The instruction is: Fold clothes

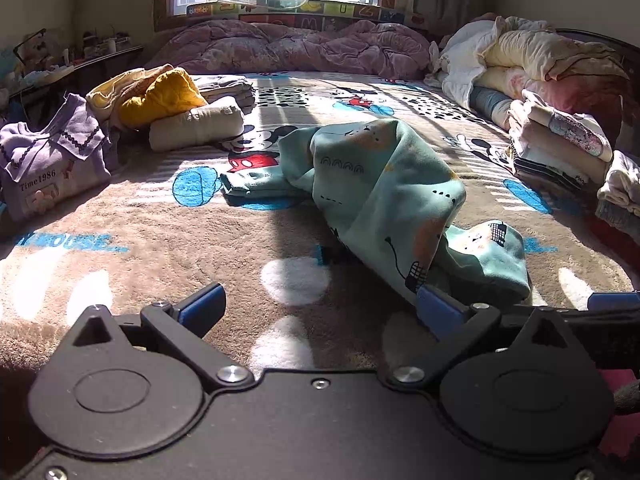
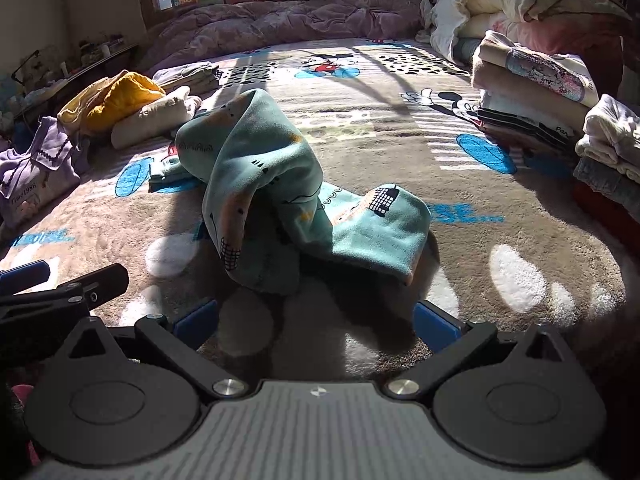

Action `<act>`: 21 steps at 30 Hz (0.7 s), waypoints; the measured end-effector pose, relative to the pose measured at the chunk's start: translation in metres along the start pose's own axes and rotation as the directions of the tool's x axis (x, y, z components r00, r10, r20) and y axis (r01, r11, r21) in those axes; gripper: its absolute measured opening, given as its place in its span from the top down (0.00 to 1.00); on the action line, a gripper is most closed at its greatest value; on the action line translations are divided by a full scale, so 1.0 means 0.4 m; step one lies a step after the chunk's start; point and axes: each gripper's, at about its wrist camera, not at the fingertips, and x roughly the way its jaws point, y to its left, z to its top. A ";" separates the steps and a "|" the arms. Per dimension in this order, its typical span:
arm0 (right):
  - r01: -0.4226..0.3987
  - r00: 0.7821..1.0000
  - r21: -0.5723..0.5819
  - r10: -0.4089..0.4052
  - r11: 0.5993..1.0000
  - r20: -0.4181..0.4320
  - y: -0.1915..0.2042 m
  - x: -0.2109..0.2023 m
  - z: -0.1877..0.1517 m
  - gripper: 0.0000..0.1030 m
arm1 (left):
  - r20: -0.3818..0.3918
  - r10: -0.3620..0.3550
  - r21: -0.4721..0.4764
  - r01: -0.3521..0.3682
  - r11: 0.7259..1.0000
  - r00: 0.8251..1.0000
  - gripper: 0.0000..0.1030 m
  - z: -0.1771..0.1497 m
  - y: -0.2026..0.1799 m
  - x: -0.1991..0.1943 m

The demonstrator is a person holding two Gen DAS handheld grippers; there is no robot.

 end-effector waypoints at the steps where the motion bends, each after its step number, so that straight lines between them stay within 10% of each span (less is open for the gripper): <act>1: 0.000 1.000 0.000 0.000 1.000 0.000 0.000 0.000 -0.003 0.01 | -0.003 0.000 -0.001 0.000 1.000 1.000 0.00 -0.001 0.000 0.002; 21: 0.015 1.000 -0.011 -0.015 1.000 -0.019 0.002 0.006 -0.002 0.01 | -0.020 -0.004 0.001 0.004 1.000 1.000 0.00 -0.006 0.001 0.014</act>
